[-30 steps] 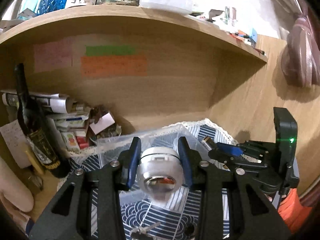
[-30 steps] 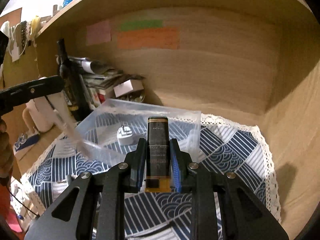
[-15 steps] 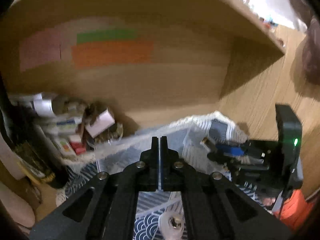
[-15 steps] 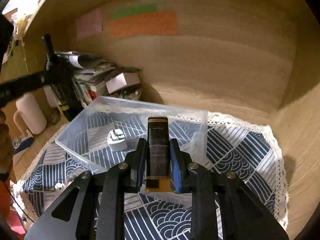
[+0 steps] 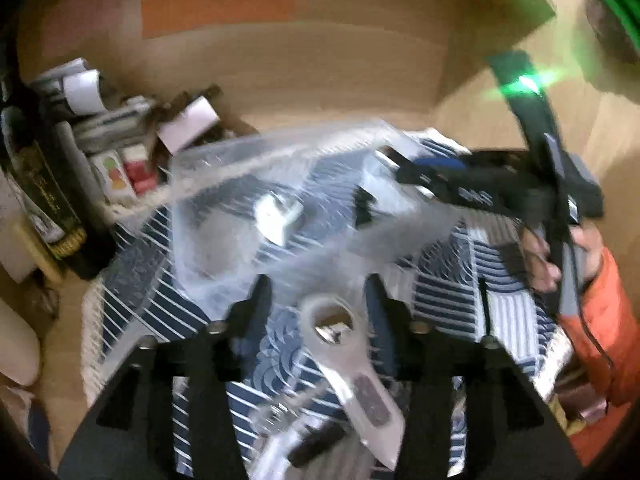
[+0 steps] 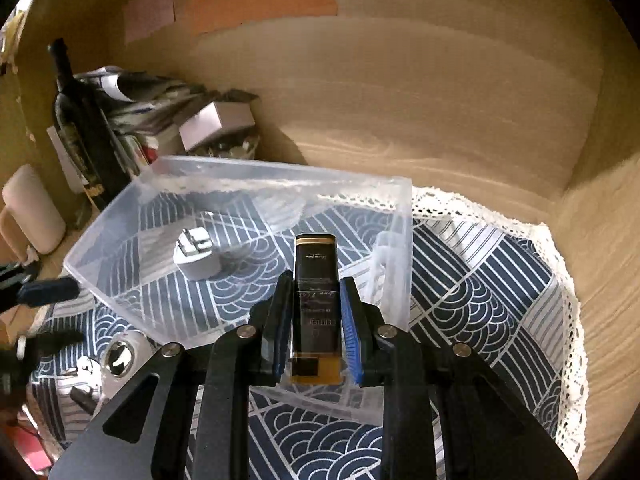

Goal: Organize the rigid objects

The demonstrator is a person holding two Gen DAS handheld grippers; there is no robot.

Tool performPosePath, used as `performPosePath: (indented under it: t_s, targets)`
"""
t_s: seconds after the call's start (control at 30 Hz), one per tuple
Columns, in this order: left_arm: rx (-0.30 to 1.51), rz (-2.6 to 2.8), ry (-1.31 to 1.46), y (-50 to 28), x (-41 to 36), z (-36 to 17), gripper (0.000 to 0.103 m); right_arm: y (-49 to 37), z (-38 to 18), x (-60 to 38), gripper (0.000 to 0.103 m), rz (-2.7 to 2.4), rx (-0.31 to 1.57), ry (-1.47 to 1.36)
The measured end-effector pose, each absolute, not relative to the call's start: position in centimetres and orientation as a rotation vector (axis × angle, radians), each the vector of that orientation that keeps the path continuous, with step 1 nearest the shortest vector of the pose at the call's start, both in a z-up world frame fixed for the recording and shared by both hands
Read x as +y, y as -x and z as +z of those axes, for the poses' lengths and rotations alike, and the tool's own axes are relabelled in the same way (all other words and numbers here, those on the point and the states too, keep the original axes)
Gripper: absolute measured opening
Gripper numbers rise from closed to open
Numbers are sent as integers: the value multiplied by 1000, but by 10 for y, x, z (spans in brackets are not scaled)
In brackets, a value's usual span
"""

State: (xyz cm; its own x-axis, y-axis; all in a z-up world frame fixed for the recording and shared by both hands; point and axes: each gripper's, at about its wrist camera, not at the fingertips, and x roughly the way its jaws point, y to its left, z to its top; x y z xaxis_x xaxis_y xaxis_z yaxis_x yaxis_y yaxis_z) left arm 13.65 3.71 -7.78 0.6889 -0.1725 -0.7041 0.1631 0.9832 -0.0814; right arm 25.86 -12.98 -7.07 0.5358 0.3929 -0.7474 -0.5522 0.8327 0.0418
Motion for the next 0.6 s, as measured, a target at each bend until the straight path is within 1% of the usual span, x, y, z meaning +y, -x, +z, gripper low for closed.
performPosePath:
  t_s: [0.13,0.33,0.4,0.47,0.53,0.6]
  targets:
    - [850,-198,-6,-135,25,-100,51,-261,-76,-125,21,573,841,235]
    - [988,-212,93,-145,29,-138,50,-259,-76,-123,22,577,850,252]
    - [968,-202,79,-145,28,-136,41,-260,-76,-122,22,574,854,255]
    - [967,-215,99,-144,28,-134,37,-259,-75,-123,27,578,858,254]
    - [961,-205,109,-144,30,-133,37,-255,-71,-125,36,583,843,249]
    - [945,-203,121,-143,34,-127,37,-249,-66,-128,37,587,823,251]
